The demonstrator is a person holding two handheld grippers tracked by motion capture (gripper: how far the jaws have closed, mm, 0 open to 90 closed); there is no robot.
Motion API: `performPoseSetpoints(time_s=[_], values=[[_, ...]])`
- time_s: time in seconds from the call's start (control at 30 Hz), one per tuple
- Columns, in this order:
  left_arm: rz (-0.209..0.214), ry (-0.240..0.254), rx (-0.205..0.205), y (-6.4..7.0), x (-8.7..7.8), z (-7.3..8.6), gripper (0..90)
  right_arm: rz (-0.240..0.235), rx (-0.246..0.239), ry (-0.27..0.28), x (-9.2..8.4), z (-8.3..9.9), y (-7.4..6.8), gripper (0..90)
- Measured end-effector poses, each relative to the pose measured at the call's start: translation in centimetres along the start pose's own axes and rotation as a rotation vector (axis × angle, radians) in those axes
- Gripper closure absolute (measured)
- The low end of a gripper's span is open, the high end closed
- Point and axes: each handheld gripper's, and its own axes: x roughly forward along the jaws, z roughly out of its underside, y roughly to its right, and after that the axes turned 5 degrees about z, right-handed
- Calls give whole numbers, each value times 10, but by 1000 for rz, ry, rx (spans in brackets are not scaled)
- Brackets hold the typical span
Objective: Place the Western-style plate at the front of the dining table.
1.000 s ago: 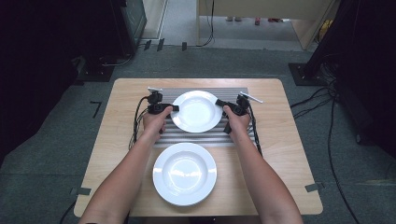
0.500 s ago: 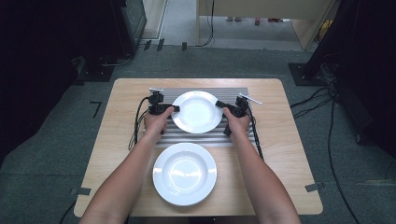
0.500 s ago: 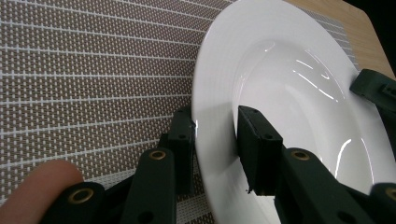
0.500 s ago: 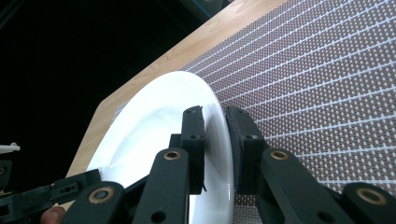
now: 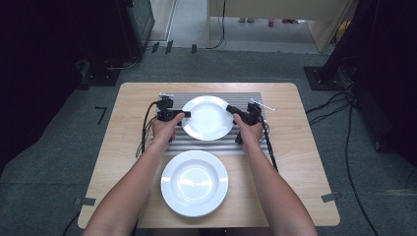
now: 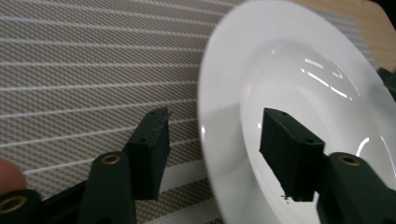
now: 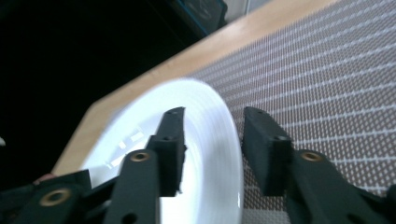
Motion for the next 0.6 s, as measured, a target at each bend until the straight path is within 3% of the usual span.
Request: performPoseSetpoints(time_s=[0.1, 0.2, 0.33, 0.4, 0.43, 0.6], values=[[-18, 46, -11, -2, -11, -3, 351, -2, 23, 22, -8, -6, -2, 552], [-12, 80, 8, -1, -25, -3, 308, 18, -42, 31, -16, -13, -8, 547], [-9, 86, 34, 0, -38, -1, 261, 58, -109, 15, -26, -18, -18, 445], [-15, 94, 47, 0, -45, 2, 253, 67, -121, 8, -29, -20, -19, 434], [-18, 107, 49, -2, -52, 5, 238, 92, -163, -2, -34, -22, -21, 405], [-21, 131, 54, -4, -69, 10, 227, 92, -195, 1, -45, -25, -25, 369]])
